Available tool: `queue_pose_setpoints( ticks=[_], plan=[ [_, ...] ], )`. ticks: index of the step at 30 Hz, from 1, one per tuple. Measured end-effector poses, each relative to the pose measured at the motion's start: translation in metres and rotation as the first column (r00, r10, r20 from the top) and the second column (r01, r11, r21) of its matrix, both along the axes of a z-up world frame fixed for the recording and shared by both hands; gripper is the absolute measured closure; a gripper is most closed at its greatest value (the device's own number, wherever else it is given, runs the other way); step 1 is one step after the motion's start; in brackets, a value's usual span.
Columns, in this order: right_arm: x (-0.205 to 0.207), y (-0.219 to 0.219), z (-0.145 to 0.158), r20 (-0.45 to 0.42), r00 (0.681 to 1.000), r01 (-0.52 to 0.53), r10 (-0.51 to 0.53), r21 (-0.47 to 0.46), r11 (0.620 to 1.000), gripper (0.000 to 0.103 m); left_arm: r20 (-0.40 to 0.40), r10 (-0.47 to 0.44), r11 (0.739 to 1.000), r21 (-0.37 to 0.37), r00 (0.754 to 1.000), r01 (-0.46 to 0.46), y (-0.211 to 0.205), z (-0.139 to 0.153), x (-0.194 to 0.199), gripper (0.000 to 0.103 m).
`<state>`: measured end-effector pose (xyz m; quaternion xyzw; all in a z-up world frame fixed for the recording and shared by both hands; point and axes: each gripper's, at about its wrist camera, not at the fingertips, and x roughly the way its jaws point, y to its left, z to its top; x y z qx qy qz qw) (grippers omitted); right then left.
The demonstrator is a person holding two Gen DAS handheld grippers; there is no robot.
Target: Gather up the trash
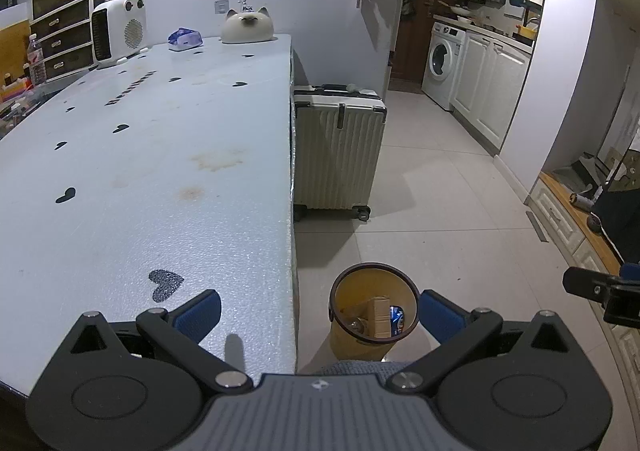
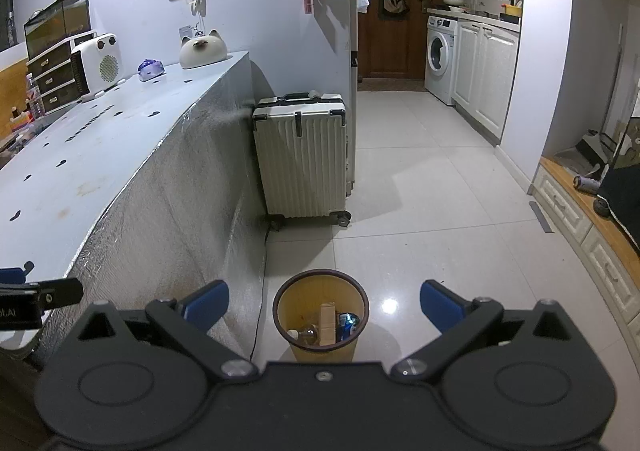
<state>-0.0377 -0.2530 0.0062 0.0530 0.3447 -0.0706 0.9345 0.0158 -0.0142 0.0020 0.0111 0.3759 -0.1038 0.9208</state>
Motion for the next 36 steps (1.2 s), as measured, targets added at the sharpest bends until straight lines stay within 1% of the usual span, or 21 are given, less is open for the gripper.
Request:
queue_pose_setpoints(
  ticks=[36],
  plan=[
    [0.0010,0.0015,-0.0034,-0.006,1.000,-0.004,0.004,-0.005,1.000,0.000,0.001,0.001,1.000,0.000,1.000,-0.001,0.0015,0.0006,0.0007,0.000]
  ],
)
